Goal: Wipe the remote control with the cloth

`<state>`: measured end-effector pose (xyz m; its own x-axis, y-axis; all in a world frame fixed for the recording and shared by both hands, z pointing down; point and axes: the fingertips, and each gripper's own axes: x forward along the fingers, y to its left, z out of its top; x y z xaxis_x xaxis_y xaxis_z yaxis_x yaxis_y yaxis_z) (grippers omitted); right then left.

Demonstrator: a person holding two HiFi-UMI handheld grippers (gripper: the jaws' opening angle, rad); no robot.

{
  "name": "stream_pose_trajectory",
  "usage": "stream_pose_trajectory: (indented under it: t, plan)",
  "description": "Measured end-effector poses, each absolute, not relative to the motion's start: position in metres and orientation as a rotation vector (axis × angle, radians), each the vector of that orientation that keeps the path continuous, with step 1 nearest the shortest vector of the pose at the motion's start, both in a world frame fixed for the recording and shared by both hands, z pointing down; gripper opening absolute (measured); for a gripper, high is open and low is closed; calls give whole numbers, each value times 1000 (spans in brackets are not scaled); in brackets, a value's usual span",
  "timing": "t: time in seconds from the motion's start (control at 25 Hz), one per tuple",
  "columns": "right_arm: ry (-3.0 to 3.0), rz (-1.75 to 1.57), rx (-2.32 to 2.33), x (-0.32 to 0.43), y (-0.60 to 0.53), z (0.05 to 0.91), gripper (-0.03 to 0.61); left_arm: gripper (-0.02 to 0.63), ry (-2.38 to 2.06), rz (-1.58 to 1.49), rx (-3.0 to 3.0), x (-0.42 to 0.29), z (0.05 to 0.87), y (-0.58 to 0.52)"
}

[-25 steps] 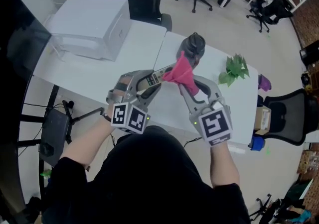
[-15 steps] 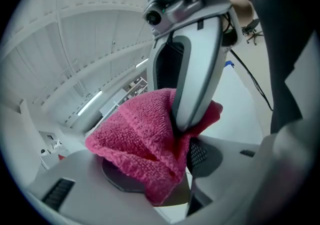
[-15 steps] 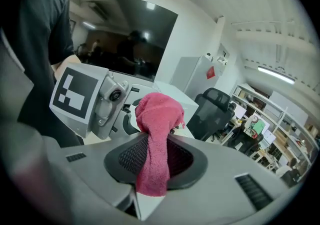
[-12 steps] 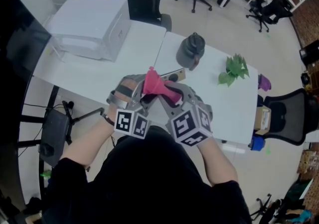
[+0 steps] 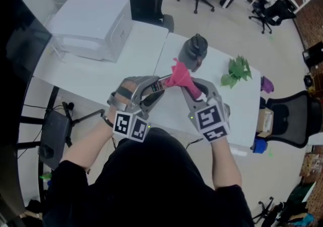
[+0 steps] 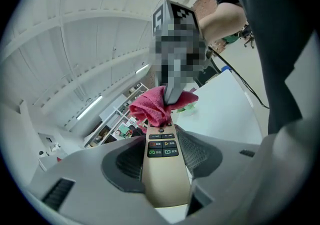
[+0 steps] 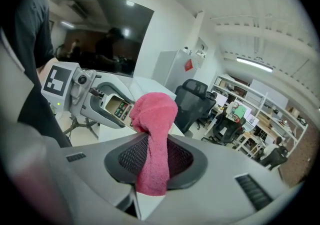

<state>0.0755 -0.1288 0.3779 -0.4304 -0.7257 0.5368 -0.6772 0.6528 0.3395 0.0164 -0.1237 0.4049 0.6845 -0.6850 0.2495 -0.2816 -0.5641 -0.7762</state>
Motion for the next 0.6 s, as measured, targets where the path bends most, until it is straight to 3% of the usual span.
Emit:
stream_pose_trajectory:
  t: [0.36, 0.6]
  plan:
    - [-2355, -31, 1237, 111, -140, 348, 98, 212, 800, -588, -2420, 11, 399, -128]
    - [-2889, 222, 1320, 108, -124, 304, 98, 212, 833, 80, -3238, 4, 360, -141]
